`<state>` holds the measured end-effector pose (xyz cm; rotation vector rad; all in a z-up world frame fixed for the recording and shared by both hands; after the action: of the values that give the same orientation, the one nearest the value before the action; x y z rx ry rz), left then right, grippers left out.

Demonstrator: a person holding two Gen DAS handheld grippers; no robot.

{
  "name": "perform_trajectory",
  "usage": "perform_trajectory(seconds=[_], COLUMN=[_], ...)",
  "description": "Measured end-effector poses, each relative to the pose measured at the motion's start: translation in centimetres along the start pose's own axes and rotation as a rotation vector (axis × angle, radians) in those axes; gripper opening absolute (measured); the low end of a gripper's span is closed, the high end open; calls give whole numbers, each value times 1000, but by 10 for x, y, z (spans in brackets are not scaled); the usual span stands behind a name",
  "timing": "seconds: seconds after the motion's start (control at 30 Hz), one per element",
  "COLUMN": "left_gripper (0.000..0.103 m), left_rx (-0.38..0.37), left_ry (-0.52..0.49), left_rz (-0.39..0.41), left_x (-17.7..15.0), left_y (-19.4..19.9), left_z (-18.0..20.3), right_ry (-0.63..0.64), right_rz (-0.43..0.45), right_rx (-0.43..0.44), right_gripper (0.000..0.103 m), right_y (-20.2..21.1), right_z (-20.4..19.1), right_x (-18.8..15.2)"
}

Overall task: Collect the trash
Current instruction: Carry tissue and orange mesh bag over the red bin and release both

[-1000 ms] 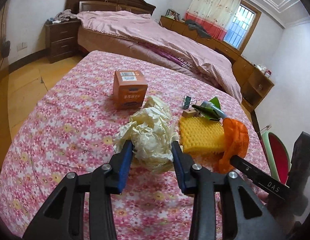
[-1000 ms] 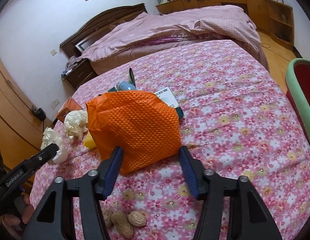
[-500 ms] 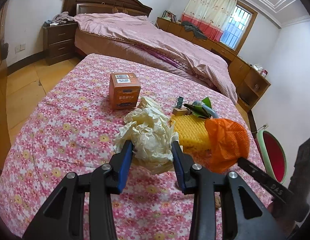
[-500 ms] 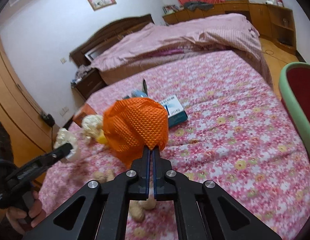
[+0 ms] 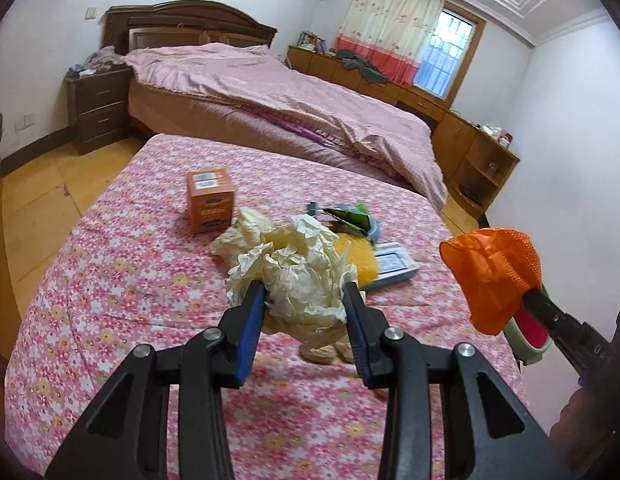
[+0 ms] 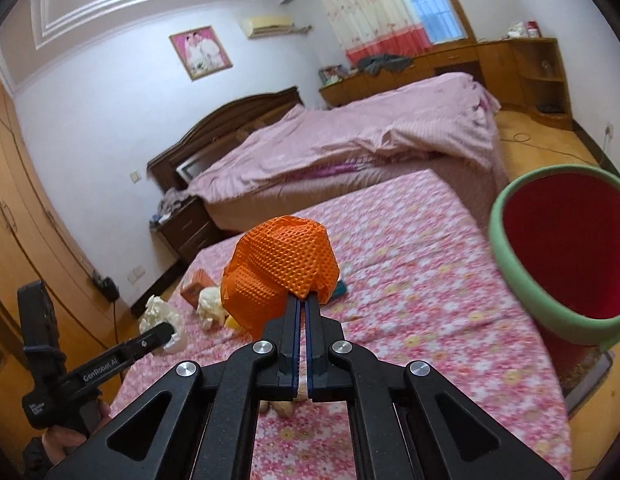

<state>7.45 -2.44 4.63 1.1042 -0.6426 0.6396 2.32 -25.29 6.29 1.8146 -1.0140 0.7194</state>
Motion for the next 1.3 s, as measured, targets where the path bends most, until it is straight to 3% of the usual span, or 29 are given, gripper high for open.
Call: perform_trajectory(seconds=[0.33,0.7,1.3], left_gripper=[40,40,40], left_rx=[-73,-178,-325], left_ry=[-70,-176,-374], left_rz=[-16,-59,-140], left_x=[5,4,-19], left_y=[3,-10,-70], left_z=[47,123,265], right_ry=[-72,-185,-322], right_rz=[89,173,213], right_rx=[-57,-149,-329], right_gripper=[2,2,2], right_y=[41,84,110], right_z=[34,90,179], right_x=[9,13,5])
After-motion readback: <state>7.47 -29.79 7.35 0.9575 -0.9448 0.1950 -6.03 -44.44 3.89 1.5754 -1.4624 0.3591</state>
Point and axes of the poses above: each gripper's, at about its wrist camera, not at the fingertips, and y roughly against the way its jaws point, z to its right, x to its top, the point moved 2 cm from there along -y, roughly the way its jaws point, and after that the axes turned 1 degree about z, right-handed, at the moved point
